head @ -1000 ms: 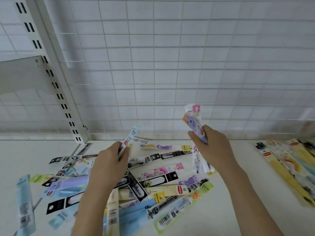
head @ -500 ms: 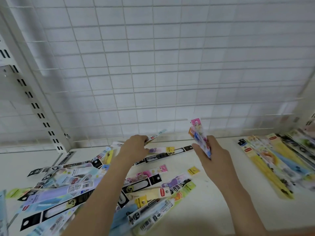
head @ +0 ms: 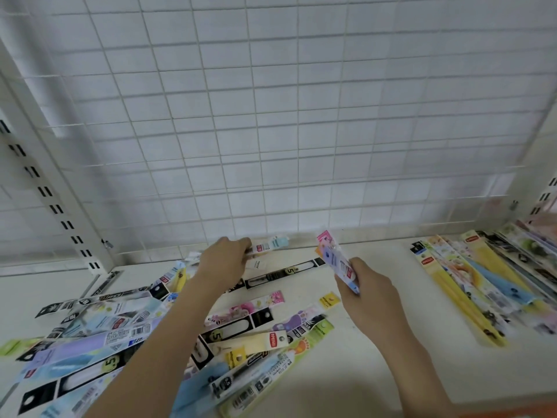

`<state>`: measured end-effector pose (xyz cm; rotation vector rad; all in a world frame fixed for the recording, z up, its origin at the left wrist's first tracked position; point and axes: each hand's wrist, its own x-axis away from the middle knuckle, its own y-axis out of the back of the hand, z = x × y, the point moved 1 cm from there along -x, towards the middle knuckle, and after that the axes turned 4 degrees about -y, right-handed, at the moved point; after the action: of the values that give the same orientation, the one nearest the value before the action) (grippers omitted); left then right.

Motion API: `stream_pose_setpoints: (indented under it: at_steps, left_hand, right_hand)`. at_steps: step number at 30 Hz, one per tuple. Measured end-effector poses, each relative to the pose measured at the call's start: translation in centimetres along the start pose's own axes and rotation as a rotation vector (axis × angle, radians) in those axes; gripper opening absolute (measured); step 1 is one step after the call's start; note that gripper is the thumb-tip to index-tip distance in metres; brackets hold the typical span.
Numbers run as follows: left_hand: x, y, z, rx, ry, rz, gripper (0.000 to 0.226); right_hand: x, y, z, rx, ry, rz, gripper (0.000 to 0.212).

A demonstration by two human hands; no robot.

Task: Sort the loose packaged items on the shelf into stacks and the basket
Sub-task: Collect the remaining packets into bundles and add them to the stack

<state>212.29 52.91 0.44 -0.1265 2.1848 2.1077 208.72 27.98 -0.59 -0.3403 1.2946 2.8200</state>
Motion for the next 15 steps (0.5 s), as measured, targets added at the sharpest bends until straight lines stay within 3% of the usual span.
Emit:
stream_pose_setpoints:
  at_steps: [2, 5, 9, 12, 15]
  left_hand:
    - [-0.1, 0.6, 1.2, 0.032, 0.004, -0.041, 0.022]
    - [-0.4, 1.0, 2.9, 0.042, 0.0, -0.067, 0.024]
    - [-0.6, 0.8, 4.3, -0.047, -0.01, -0.074, 0.035]
    - [-0.7, 0.2, 4.2, 0.165, -0.005, -0.005, 0.041]
    - [-0.9, -0.3, 4.2, 0.164, -0.019, 0.088, 0.042]
  right_hand:
    - [-0.1, -0.2, 0.0, 0.103, 0.016, 0.011, 0.006]
    - [-0.1, -0.2, 0.1, 0.23, 0.03, -0.014, 0.013]
    - [0.1, 0.2, 0.4, 0.066, -0.019, 0.052, 0.017]
    - [0.2, 0.2, 0.3, 0.026, -0.034, 0.078, 0.015]
    - [0.2, 0.2, 0.1, 0.04, -0.042, 0.083, 0.012]
